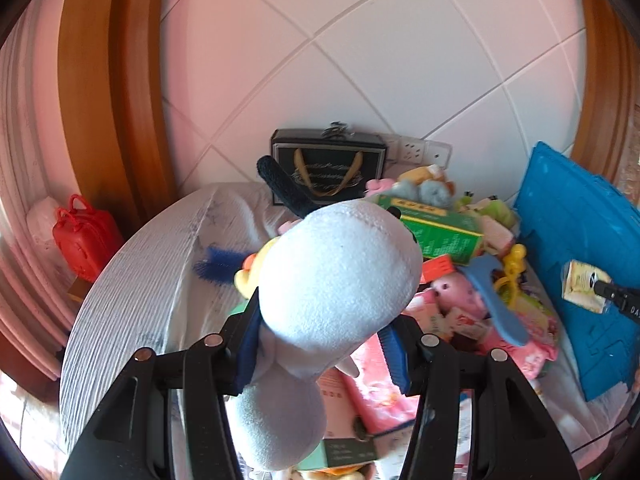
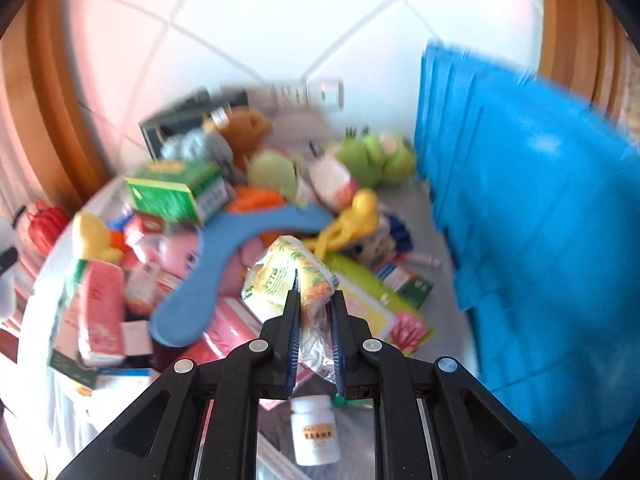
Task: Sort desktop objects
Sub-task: 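Grasp the white plush toy with the left tool while the right grasps the yellow soap packet, then carry the plush toy and soap packet into the crate and release both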
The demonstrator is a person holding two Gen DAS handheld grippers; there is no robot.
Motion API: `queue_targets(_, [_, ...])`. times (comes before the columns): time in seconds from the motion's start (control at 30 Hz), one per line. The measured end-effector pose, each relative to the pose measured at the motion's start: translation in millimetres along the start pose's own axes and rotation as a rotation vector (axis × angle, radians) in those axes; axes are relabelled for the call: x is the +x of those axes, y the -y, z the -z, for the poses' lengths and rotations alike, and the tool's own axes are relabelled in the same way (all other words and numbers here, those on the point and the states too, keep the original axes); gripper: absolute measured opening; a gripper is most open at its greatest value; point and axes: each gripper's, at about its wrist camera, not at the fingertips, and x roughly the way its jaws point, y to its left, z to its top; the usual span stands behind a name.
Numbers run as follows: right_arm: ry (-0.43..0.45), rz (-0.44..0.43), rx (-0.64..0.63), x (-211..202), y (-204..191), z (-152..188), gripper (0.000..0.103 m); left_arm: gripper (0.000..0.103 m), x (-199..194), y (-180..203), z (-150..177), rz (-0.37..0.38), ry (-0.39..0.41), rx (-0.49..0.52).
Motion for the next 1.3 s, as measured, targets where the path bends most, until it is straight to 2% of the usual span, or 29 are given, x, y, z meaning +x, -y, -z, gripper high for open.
queue_targets(0.13, [0.113, 0.014, -0.005, -54.3, 8.0, -4.2, 0.014, 0.051, -22.5, 36.0, -4.0, 0.070, 0.051, 0.030])
queue_targets(0.33, [0.256, 0.054, -0.019, -130.1, 33.4, -7.0, 0.014, 0.051, -51.5, 109.3, -14.4, 0.177, 0.127, 0.091])
queue_targets(0.53, [0.359, 0.084, -0.010, -186.3, 84.3, -7.3, 0.014, 0.051, -80.5, 204.0, -32.1, 0.293, 0.203, 0.148])
queue_targets(0.67, [0.410, 0.139, 0.010, -215.1, 132.4, -9.5, 0.014, 0.052, -95.8, 276.8, -42.6, 0.347, 0.250, 0.200])
queue_targets(0.83, [0.432, 0.201, 0.053, -231.7, 201.1, -10.2, 0.014, 0.052, -107.3, 370.4, -55.2, 0.411, 0.262, 0.223])
queue_targets(1.03, [0.433, 0.252, 0.080, -238.0, 277.6, -7.2, 0.014, 0.051, -118.3, 468.1, -58.7, 0.454, 0.249, 0.251])
queue_targets(1.17, [0.406, 0.272, 0.090, -235.9, 325.6, -4.7, 0.014, 0.051, -116.0, 524.8, -55.5, 0.473, 0.178, 0.278])
queue_targets(1.3, [0.353, 0.267, 0.059, -223.3, 354.0, -14.1, 0.014, 0.051, -100.7, 571.5, -60.0, 0.478, 0.093, 0.331])
